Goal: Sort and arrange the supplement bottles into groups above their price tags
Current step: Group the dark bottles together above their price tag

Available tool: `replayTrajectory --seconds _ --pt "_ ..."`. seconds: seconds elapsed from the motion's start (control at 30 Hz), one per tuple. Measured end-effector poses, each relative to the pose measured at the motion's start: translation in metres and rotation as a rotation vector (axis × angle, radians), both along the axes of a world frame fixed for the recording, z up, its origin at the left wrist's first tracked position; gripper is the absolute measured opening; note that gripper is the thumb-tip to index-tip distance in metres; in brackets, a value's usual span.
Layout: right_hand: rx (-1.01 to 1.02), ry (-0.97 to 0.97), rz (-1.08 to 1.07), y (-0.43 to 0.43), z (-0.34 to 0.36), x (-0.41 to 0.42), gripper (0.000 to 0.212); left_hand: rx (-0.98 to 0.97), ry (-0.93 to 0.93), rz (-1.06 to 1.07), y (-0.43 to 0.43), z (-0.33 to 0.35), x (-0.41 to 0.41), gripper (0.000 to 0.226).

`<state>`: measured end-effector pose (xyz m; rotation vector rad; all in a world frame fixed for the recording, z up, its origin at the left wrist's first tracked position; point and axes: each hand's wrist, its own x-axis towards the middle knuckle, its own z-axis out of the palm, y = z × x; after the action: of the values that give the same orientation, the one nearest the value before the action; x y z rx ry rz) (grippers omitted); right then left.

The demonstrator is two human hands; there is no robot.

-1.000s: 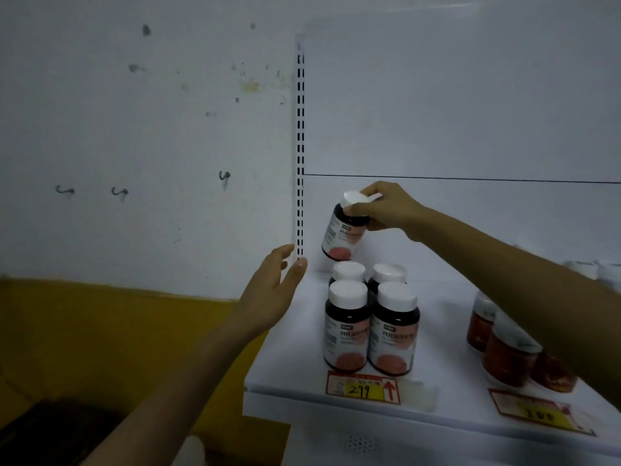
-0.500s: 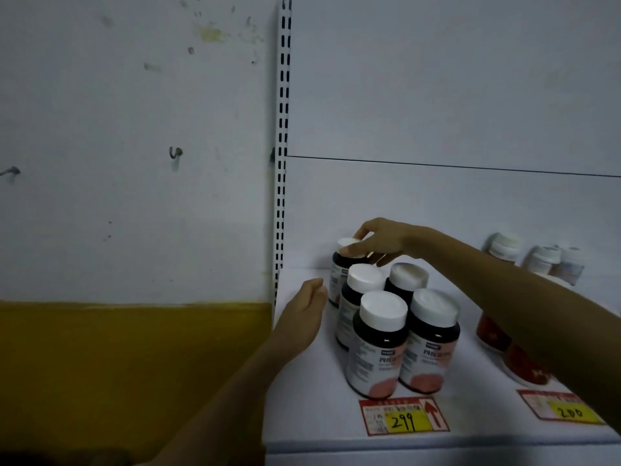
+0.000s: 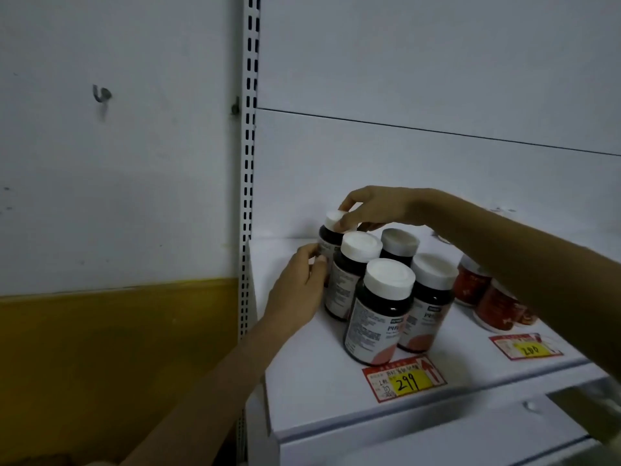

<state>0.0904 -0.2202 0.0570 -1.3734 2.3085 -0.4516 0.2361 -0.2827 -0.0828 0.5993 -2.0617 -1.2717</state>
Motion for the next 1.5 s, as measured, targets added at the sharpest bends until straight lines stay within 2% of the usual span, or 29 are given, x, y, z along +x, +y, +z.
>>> replayTrajectory --seconds 0.27,0.37,0.47,0.63,0.8,0.93,1.1,1.33,1.5 --pt "-0.024 0.013 -0.045 0.012 -0.004 0.008 0.05 -0.02 0.034 -0.03 0.0 -0.002 0.001 0.043" --pt "-0.131 0.01 -0.053 0.016 -0.001 0.009 0.06 -0.005 0.081 0.037 -0.002 0.005 0.004 0.046" --pt "-0.254 0.038 -0.076 0.026 0.006 0.008 0.06 -0.071 0.094 0.075 -0.005 0.022 0.008 0.045" --pt "-0.353 0.126 -0.108 0.066 0.018 -0.001 0.065 -0.351 0.098 0.08 0.004 0.08 0.003 0.05" --pt "-0.386 0.298 -0.153 0.139 0.03 -0.018 0.077 -0.732 -0.098 -0.028 0.048 0.134 -0.024 0.062" --pt "-0.315 0.395 -0.2 0.22 0.042 -0.042 0.075 -1.0 -0.25 -0.124 0.113 0.16 -0.056 0.067" --pt "-0.286 0.512 -0.241 0.331 0.043 -0.071 0.067 -1.324 -0.384 -0.132 0.205 0.171 -0.105 0.063" --pt "-0.265 0.579 -0.281 0.461 0.033 -0.112 0.066 -1.374 -0.418 -0.148 0.307 0.164 -0.165 0.059" --pt "-0.223 0.552 -0.278 0.503 0.017 -0.142 0.065 -1.413 -0.502 -0.17 0.343 0.154 -0.196 0.056"
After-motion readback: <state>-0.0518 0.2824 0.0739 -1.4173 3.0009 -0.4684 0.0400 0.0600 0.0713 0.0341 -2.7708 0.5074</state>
